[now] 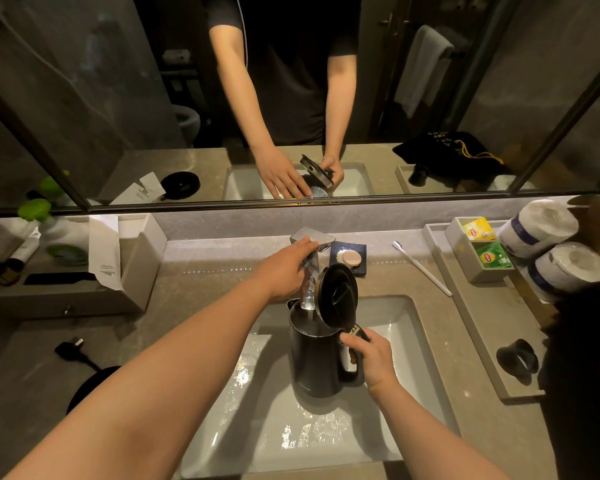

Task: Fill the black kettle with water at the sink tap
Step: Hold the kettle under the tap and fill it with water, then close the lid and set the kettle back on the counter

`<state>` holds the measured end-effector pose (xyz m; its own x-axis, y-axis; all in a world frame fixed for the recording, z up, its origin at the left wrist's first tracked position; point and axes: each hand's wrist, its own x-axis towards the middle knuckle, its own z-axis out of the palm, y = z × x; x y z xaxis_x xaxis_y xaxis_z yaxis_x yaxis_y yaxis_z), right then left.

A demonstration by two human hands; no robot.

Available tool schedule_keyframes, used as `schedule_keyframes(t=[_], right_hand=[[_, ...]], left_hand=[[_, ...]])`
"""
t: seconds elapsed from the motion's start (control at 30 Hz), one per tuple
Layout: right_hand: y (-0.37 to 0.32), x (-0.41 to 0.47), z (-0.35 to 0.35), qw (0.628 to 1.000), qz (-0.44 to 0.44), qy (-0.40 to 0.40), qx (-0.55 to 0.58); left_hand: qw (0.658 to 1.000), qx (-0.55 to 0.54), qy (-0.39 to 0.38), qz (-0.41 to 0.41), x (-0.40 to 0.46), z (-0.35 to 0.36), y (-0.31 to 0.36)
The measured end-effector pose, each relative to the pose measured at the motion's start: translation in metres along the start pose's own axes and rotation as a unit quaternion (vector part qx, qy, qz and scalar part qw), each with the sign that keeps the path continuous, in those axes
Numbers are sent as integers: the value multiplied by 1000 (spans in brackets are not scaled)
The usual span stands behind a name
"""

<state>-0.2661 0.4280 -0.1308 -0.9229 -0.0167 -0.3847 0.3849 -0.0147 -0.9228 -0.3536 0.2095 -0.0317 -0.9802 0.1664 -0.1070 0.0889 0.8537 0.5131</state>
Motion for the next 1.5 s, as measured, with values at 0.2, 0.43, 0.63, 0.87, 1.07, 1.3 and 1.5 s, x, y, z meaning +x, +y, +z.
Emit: schedule_keyframes(t=[0.2,0.43,0.63,0.87,1.07,1.3,1.5], right_hand=[[2,1,-2,1000,0,3,-2],[7,1,0,1000,-1,5,-10],[4,1,2,1000,-4,-3,-4],[6,3,2,1000,0,-7,-4],[6,4,2,1000,1,-4,-4],[9,3,0,1000,-9,-6,-11],[15,-2,-8,1000,-16,-2,-23]], left_hand=[[1000,-4,-7,7,-1,-1,3],[1000,19,-3,19,2,-5,3],[1000,-3,-3,24,1,-6,2],[1000,-13,-9,14,1,-5,1],[1000,-28,-12,7,1,-4,2],[990,98,-79,67,2,-8,4],[997,-63,-46,-10,-1,-10,10]])
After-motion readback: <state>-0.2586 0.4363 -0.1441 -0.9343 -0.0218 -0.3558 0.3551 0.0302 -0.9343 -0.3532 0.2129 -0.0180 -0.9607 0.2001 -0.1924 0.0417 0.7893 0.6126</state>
